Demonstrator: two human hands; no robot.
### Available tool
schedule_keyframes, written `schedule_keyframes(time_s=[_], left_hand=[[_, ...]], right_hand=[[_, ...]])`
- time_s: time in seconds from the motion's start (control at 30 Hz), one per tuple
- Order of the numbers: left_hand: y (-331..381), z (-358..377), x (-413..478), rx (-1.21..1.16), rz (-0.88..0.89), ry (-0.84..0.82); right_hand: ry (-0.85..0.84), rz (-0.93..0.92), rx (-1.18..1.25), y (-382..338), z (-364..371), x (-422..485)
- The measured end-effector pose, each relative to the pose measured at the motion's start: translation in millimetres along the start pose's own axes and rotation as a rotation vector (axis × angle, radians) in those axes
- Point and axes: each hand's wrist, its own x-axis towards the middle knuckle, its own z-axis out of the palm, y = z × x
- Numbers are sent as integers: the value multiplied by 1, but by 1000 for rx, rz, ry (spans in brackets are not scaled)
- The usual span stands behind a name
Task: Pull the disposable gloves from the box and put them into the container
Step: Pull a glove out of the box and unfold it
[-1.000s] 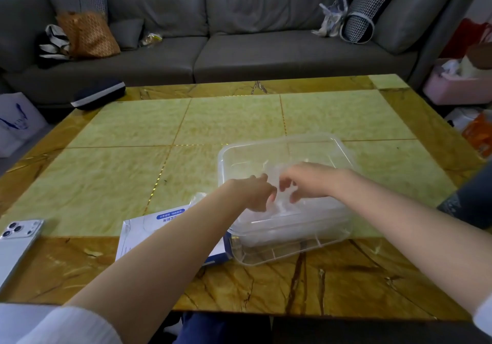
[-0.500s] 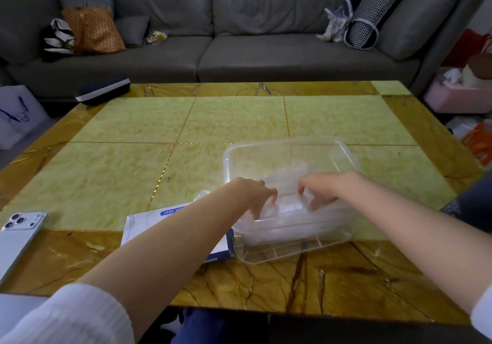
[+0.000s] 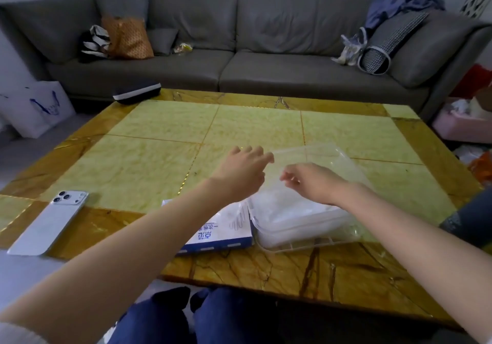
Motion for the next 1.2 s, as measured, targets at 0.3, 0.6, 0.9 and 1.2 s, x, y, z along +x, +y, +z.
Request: schedule_keyframes(time_s=[0.3,0.6,0.9,1.2], left_hand=[[-66,28,-103,-200,-423,-149],[-61,73,-138,-99,-390,-351],[-58,86,-134,-174,-490,-219],[-59,87,-136,-168,-483,-227]], right_hand=[[179,-351,40,-120,41,1],[-83,-142,-394,-138,79,14],[-6,-129,-439,-141,56,17],[351,-108,-155,-130,-9,25]])
